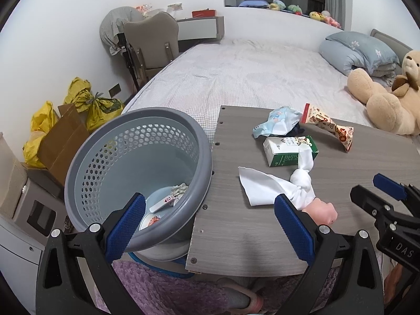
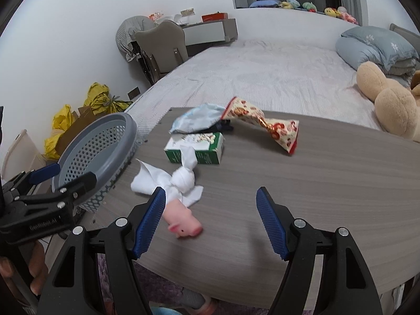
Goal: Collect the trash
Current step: 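Move both tools back from the basket toward the table, then grasp the pink pig toy with the right tool while the left grasps the white tissue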
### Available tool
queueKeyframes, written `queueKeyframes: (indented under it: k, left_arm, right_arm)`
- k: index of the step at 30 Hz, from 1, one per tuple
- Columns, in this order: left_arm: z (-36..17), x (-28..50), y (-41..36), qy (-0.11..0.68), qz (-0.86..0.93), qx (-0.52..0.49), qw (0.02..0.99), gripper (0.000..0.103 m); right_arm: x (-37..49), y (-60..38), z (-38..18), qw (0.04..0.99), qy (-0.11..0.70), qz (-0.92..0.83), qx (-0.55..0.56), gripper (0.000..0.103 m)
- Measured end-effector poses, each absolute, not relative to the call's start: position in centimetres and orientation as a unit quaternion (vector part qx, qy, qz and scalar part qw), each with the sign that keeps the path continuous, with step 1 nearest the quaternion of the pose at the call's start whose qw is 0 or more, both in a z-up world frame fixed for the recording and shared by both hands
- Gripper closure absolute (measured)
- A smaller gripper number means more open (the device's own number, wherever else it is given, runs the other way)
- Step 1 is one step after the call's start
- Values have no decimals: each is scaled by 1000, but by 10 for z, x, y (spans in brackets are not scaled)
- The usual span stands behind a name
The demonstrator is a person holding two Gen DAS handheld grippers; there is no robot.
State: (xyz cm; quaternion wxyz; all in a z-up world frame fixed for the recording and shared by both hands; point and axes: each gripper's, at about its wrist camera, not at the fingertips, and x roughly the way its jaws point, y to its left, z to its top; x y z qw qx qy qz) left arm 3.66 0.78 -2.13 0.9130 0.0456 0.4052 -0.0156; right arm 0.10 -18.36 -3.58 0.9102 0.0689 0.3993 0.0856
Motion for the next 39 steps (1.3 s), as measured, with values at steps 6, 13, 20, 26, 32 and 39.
queueKeyframes:
  k: [6,13,20,26,32,39]
  left_arm:
    - [-25,43,10,412,-8,43,910,6]
    - [-27,48,17,414,-2,37,910,6]
    - [-30,49,21,419,-4,31,907,6]
    - [-34,51,21,423,-8,28,906,6]
    - [-37,50,15,426,-16,32,904,6]
    - [-41,52,-4,427,-34,48,902,6]
  right_arm:
    - [0,-181,-52,900,417,102,72,34]
    - [10,-162,-75,887,444,115,59,34]
    - [18,-150,-86,885,450,111,44,35]
    - [19,-142,-86,886,447,116,30,56]
    - [19,-144,-83,885,448,121,39,67]
    - [9,-173,-71,892,433,105,70,67]
